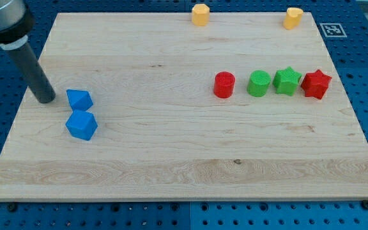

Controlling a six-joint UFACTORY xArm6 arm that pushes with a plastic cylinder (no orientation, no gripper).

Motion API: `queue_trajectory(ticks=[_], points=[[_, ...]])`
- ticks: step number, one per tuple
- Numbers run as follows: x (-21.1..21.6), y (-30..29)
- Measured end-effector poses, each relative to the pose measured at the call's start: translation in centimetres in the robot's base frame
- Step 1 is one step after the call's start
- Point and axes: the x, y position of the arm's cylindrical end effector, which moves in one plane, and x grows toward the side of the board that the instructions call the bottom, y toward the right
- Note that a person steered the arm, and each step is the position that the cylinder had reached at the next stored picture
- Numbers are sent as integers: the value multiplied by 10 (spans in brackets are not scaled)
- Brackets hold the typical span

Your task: Move the yellow hexagon to the top of the blue triangle

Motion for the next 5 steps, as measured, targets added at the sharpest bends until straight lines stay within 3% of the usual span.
queue_trajectory(ticks=[1, 3, 4, 5], points=[[-8, 35], [-12, 22], [-61, 15], [-120, 64]])
